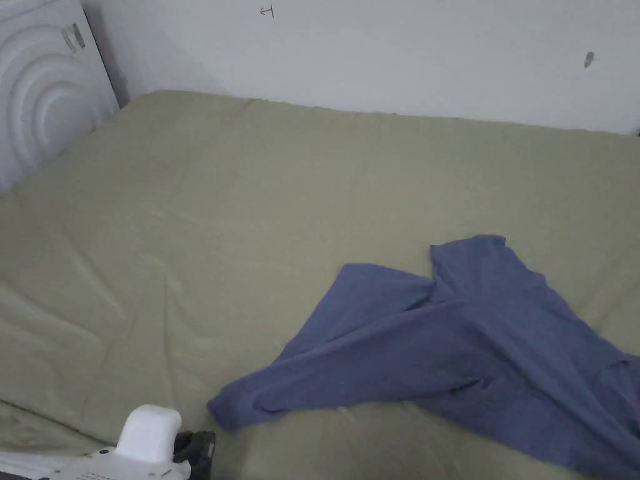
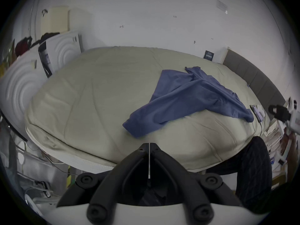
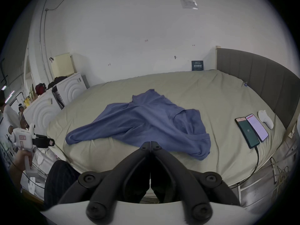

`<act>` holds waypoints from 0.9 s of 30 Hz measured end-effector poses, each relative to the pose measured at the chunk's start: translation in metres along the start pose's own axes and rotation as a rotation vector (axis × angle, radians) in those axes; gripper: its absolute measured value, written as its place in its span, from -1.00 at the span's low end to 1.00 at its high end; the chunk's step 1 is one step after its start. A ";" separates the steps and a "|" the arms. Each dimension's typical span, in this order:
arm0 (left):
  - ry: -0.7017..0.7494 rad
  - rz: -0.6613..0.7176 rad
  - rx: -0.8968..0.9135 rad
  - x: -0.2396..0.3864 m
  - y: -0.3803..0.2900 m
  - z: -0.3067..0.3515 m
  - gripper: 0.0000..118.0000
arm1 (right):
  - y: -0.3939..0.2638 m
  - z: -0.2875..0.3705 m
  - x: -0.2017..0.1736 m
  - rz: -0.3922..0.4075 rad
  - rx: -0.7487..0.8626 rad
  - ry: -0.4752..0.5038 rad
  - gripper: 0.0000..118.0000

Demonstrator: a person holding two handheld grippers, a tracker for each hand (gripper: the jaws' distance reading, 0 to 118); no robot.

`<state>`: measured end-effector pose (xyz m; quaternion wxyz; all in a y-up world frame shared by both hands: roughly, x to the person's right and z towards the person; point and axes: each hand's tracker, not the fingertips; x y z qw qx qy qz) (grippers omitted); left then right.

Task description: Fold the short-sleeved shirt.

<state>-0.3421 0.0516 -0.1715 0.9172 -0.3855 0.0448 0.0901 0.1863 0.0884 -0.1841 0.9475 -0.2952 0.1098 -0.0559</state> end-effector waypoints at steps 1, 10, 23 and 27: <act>0.001 0.005 0.019 -0.006 0.004 -0.006 -0.40 | 0.000 -0.002 0.000 -0.007 -0.010 0.005 -1.00; -0.164 -0.055 -0.043 -0.041 0.060 -0.102 1.00 | 0.002 -0.015 -0.006 -0.043 -0.063 -0.022 -1.00; -0.326 -0.083 -0.140 -0.042 0.040 -0.124 -0.95 | 0.016 -0.032 -0.014 -0.057 -0.091 -0.015 -1.00; -0.280 -0.084 -0.117 -0.028 0.040 -0.109 -0.95 | 0.034 -0.044 -0.017 -0.014 -0.112 0.006 -1.00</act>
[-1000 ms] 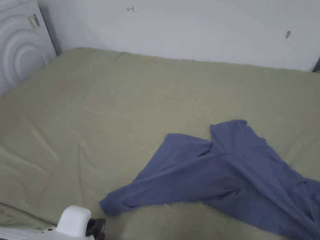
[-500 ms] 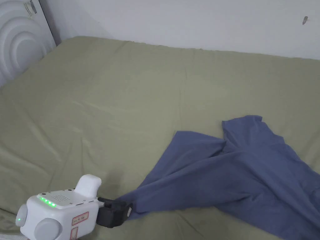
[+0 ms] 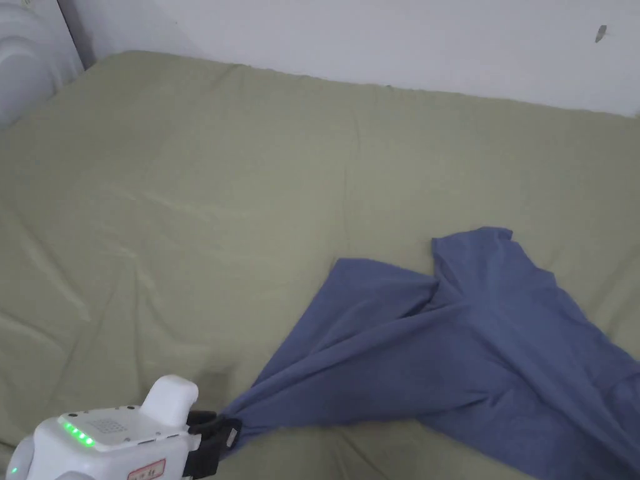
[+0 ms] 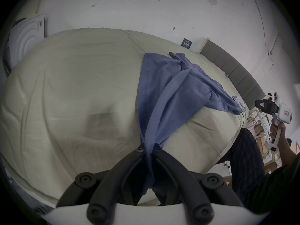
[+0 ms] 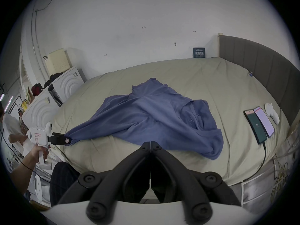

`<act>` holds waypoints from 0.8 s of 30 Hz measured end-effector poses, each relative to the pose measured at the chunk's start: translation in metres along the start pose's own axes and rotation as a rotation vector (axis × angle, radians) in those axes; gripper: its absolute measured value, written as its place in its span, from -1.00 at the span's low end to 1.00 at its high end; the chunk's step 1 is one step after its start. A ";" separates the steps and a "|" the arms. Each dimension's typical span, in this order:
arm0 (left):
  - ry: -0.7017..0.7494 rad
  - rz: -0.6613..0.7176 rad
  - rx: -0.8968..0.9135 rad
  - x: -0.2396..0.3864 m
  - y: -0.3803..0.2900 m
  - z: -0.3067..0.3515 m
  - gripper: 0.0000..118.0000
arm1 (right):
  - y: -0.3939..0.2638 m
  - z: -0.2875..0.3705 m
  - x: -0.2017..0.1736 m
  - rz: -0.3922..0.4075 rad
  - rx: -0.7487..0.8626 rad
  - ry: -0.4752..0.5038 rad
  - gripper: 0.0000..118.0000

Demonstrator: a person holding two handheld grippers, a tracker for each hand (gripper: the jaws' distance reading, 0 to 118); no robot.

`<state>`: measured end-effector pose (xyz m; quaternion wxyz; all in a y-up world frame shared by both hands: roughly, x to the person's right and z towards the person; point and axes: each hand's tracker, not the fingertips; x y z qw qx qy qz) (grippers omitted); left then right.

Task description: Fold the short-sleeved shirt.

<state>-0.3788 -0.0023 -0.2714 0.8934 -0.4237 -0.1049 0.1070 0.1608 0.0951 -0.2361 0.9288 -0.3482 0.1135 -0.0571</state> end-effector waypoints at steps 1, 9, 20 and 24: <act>0.013 0.015 0.008 0.003 0.001 0.002 -0.95 | 0.009 -0.006 0.001 0.021 -0.011 0.008 -1.00; -0.012 0.039 0.042 0.033 0.009 0.008 -0.95 | 0.159 -0.171 0.022 0.275 -0.173 -0.053 -1.00; -0.024 0.085 0.030 0.040 0.022 0.004 -0.95 | 0.243 -0.391 0.077 0.028 -0.423 -0.117 1.00; -0.017 0.090 0.017 0.036 0.025 0.000 -0.94 | 0.229 -0.406 0.064 0.098 -0.422 -0.174 1.00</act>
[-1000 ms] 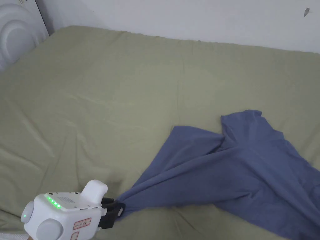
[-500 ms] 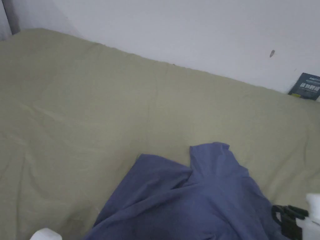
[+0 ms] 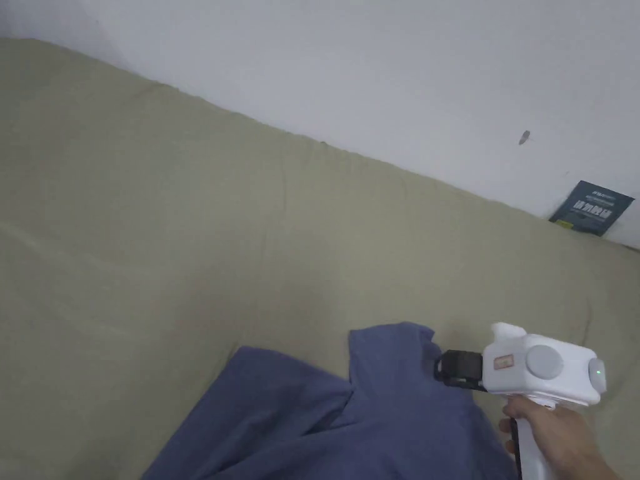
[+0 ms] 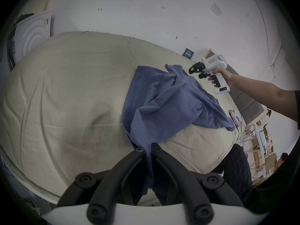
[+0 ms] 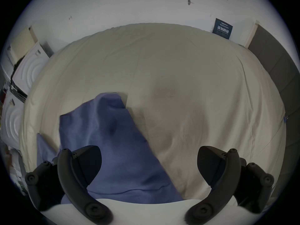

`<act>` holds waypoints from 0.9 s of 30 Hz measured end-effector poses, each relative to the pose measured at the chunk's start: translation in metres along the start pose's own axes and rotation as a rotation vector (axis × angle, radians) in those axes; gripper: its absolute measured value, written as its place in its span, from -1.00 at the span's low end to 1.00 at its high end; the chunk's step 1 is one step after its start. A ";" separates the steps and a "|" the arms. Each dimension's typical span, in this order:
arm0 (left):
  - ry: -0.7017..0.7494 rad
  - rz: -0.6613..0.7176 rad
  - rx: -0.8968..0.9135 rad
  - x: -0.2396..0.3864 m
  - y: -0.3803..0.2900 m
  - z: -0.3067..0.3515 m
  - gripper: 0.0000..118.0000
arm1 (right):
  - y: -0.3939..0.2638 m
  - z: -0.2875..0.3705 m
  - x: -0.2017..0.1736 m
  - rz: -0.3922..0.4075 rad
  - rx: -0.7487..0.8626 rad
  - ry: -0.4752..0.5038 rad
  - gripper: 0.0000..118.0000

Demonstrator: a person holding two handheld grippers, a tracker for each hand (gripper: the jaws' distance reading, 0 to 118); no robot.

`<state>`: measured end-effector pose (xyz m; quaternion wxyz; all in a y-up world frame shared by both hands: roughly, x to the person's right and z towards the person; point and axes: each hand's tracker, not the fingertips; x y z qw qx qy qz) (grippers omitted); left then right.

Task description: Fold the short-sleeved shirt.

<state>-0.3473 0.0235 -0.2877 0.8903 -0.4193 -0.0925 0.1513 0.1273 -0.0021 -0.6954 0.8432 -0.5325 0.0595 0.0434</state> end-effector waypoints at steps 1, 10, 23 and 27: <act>0.004 -0.003 -0.005 0.000 0.001 -0.001 -0.95 | 0.000 -0.001 0.004 0.000 -0.008 -0.012 1.00; 0.028 0.014 -0.027 0.001 0.003 -0.007 -0.94 | -0.030 0.024 -0.019 0.044 0.029 0.043 -0.98; 0.047 0.046 0.270 0.035 0.131 0.035 -0.95 | -0.009 0.254 0.029 0.032 0.387 0.202 -0.98; 0.027 0.037 0.391 0.067 0.202 0.059 -0.95 | 0.004 0.346 0.041 0.006 0.520 0.208 -0.98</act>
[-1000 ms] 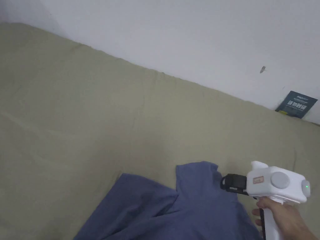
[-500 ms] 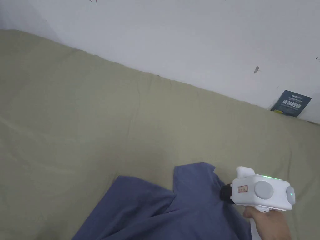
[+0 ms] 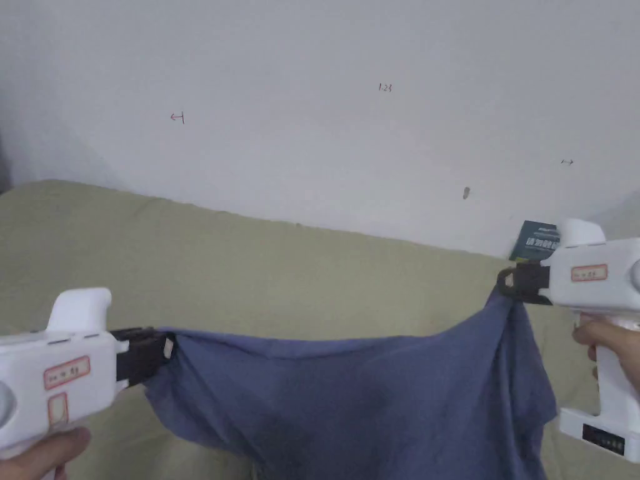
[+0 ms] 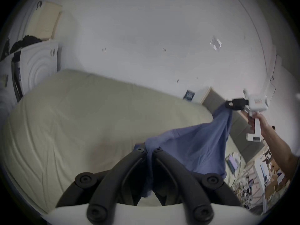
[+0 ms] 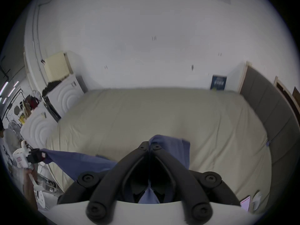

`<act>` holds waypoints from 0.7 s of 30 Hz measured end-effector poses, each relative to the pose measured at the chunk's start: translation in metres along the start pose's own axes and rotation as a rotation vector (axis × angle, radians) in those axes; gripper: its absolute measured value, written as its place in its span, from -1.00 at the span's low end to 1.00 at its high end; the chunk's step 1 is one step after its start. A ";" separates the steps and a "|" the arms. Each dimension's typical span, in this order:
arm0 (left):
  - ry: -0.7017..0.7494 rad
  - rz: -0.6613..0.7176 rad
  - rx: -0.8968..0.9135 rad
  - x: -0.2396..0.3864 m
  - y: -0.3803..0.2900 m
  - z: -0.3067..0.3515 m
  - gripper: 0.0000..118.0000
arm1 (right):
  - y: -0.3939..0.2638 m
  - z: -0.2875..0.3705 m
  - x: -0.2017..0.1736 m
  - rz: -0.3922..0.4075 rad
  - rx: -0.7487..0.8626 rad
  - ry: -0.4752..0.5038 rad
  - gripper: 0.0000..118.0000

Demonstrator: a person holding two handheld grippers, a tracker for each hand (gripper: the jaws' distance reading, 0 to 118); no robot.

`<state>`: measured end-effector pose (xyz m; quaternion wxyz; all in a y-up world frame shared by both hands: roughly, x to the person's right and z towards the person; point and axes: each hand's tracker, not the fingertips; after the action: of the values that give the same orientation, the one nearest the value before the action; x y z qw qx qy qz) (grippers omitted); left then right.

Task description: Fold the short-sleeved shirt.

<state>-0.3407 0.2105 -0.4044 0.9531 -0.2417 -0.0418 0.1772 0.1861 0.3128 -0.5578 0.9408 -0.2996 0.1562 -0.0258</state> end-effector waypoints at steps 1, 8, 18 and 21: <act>0.020 -0.013 0.039 0.009 0.018 0.001 -0.95 | 0.012 0.017 0.001 -0.011 0.046 0.006 -0.98; 0.051 -0.078 0.215 0.064 0.153 0.003 -0.95 | 0.101 0.105 -0.002 0.009 0.320 -0.026 -0.98; 0.214 -0.205 0.386 0.121 0.303 0.006 -0.95 | 0.216 0.152 -0.002 -0.030 0.583 -0.059 -0.98; 0.230 -0.208 0.391 0.124 0.320 0.008 -0.95 | 0.228 0.154 -0.004 -0.014 0.587 -0.067 -0.98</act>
<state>-0.3282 0.5211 -0.5508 0.9934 -0.0656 0.0774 0.0543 0.2195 0.5859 -0.5684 0.9917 -0.0164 0.1088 -0.0665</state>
